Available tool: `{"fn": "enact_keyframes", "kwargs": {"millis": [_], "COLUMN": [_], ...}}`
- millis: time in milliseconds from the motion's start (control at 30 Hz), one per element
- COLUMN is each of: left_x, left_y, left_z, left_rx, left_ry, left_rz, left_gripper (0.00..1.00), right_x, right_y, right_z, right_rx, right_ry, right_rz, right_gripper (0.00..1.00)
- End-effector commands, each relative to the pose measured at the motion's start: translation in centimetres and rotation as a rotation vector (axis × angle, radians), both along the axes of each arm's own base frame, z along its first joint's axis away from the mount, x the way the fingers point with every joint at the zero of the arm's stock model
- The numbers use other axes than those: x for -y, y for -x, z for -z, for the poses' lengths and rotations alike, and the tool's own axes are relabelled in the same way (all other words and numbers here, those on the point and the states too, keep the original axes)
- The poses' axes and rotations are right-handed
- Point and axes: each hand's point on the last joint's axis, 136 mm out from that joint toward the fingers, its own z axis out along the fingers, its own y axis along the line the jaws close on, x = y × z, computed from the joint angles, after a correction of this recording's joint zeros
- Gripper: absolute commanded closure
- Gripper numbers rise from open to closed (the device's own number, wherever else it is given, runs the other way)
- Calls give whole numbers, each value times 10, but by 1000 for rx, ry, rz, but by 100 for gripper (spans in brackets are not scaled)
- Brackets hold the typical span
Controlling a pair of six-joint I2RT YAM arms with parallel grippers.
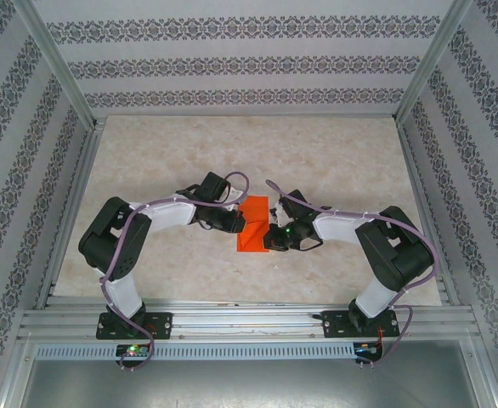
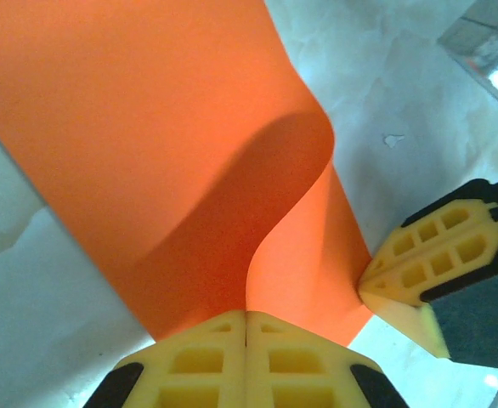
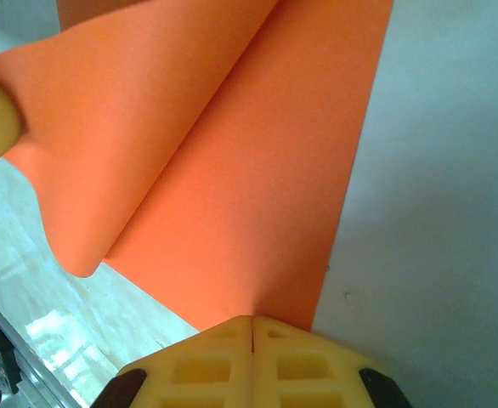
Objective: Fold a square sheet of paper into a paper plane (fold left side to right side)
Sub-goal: Fold the triangle a second time at the center of the table.
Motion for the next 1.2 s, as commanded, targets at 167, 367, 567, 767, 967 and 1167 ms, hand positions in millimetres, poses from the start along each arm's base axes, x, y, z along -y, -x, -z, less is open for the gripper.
{"fn": "enact_keyframes", "kwargs": {"millis": [167, 367, 567, 767, 967, 1167], "left_x": [-2, -5, -5, -5, -6, -5], "left_y": [-17, -20, -24, -26, -27, -30], "left_z": [2, 5, 6, 7, 11, 13], "left_rx": [36, 36, 37, 40, 36, 38], "left_ry": [6, -3, -5, -11, -18, -20], "left_rz": [14, 6, 3, 2, -3, -5], "left_gripper": [100, 100, 100, 100, 100, 100], "right_x": [11, 11, 13, 13, 13, 14], "right_y": [5, 5, 5, 5, 5, 6], "right_z": [9, 10, 10, 11, 11, 12], "right_rx": [-36, -38, -39, -41, -41, -45], "right_ry": [51, 53, 55, 56, 56, 57], "right_rz": [5, 6, 9, 10, 9, 9], "right_gripper": [100, 100, 100, 100, 100, 100]}}
